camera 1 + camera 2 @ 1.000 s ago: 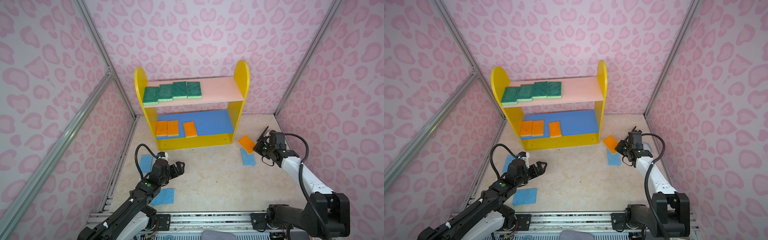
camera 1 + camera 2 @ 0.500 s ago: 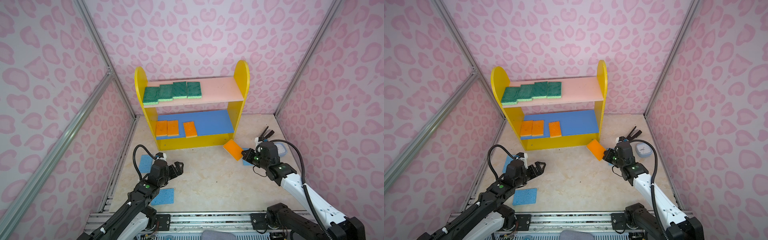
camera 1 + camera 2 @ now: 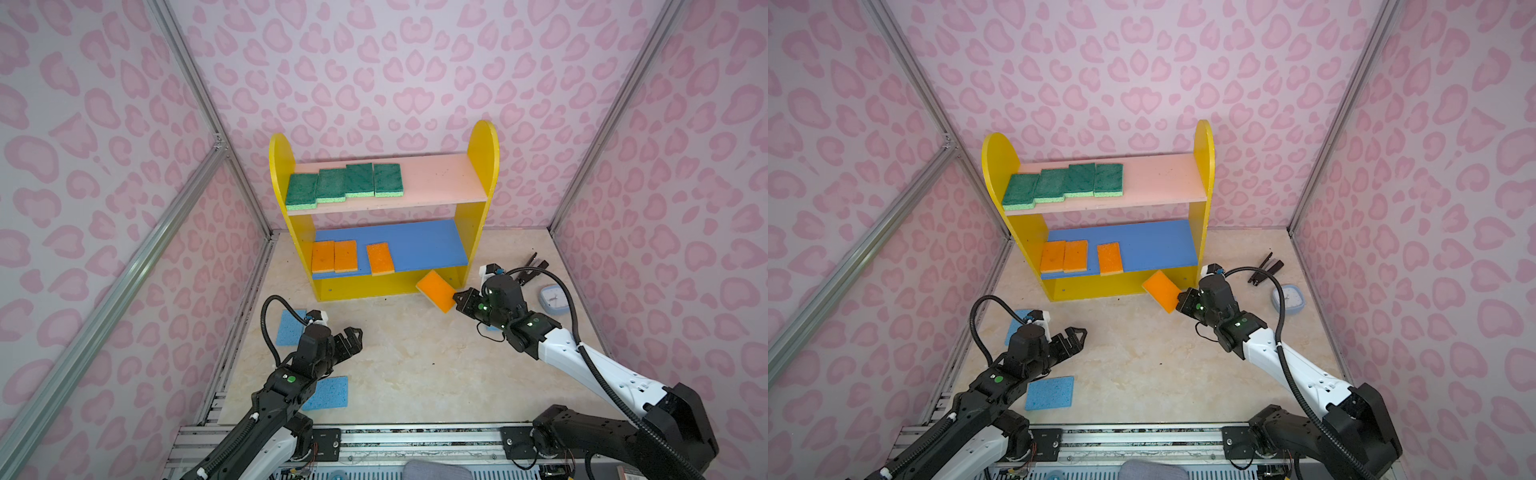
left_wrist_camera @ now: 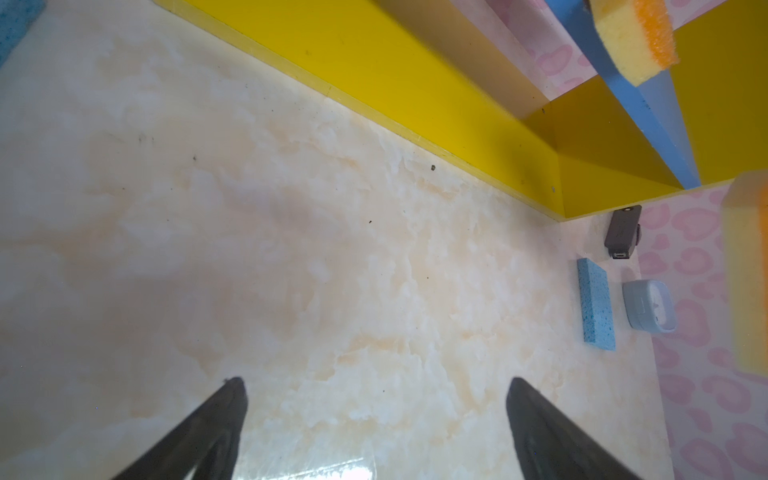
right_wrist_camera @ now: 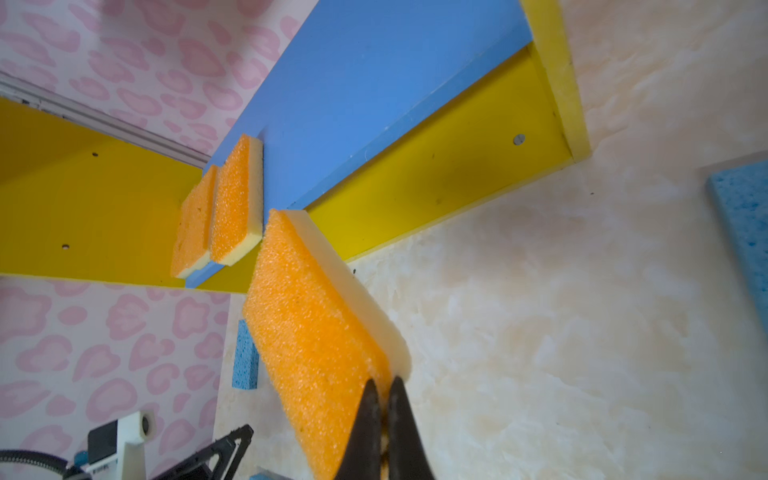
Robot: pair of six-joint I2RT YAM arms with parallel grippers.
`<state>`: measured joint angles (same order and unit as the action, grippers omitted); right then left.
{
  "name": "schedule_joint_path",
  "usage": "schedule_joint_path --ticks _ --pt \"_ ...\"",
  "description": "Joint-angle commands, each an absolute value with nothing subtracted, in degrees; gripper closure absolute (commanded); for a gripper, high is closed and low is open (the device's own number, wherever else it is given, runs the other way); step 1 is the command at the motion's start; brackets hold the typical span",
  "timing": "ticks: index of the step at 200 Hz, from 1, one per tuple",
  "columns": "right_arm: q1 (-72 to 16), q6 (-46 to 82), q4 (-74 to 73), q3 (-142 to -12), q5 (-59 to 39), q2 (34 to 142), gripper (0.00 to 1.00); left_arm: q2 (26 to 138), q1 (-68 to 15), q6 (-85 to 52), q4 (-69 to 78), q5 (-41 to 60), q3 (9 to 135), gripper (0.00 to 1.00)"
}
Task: Place and organize the cleaning sponges onto the shelf
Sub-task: 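Lift the orange sponge with the right gripper and carry it toward the blue shelf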
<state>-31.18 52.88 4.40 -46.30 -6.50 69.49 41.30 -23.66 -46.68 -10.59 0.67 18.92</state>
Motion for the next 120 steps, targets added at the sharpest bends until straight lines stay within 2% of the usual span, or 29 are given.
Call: schedule_joint_path --ticks 1,79,120 --pt "-32.7 57.2 2.0 -48.6 0.5 71.4 1.0 41.0 -23.6 -47.0 -9.9 0.6 18.6 0.02" --pt "-34.3 66.9 3.3 -60.0 11.3 84.2 1.0 40.4 -23.5 -47.4 -8.8 1.4 16.6 0.01" --pt "-35.5 70.9 10.3 -70.5 14.9 93.1 1.0 41.1 -23.5 -46.5 -8.5 0.9 16.7 0.01"
